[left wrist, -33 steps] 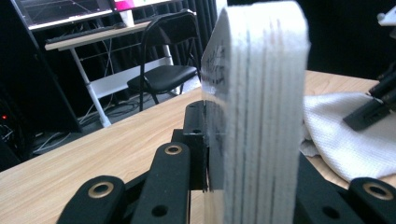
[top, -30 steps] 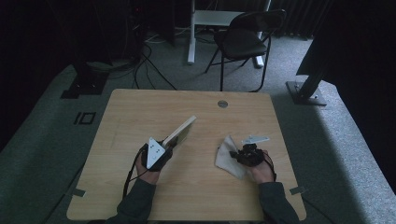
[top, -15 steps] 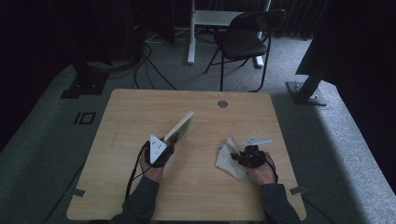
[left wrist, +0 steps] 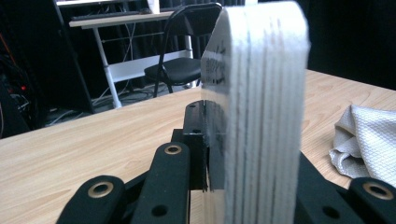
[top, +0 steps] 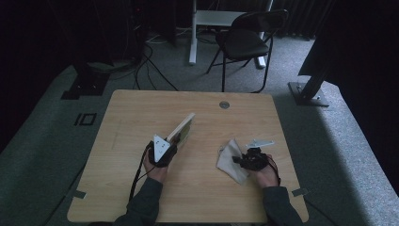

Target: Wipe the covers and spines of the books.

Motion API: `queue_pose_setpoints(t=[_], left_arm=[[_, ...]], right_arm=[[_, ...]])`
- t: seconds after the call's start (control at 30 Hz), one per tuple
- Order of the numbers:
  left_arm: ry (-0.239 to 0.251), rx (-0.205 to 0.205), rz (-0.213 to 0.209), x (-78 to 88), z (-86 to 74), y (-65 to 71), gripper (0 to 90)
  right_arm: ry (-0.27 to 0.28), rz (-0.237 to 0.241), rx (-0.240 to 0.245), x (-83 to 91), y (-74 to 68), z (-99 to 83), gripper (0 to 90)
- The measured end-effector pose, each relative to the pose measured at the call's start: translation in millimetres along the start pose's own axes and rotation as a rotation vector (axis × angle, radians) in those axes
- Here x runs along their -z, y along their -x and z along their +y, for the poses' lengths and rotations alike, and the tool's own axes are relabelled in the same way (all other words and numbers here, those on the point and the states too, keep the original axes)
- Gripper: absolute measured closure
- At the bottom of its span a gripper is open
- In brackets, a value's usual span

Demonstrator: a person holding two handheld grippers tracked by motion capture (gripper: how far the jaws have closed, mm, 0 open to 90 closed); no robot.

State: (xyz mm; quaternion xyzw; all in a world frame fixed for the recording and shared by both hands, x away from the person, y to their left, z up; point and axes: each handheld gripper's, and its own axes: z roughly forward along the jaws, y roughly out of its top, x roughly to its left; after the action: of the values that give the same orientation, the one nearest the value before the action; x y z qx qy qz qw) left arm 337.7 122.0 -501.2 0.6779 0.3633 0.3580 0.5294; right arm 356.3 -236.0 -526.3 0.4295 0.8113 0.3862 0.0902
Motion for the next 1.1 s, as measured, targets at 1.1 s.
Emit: queue_pose_setpoints(t=[1.1], left_arm=[[-0.030,0.066,-0.008,14.7,-18.0,-7.7,78.2]], right_arm=[[0.007,-0.015,-0.035,0.4,3.7,-3.6,55.2]])
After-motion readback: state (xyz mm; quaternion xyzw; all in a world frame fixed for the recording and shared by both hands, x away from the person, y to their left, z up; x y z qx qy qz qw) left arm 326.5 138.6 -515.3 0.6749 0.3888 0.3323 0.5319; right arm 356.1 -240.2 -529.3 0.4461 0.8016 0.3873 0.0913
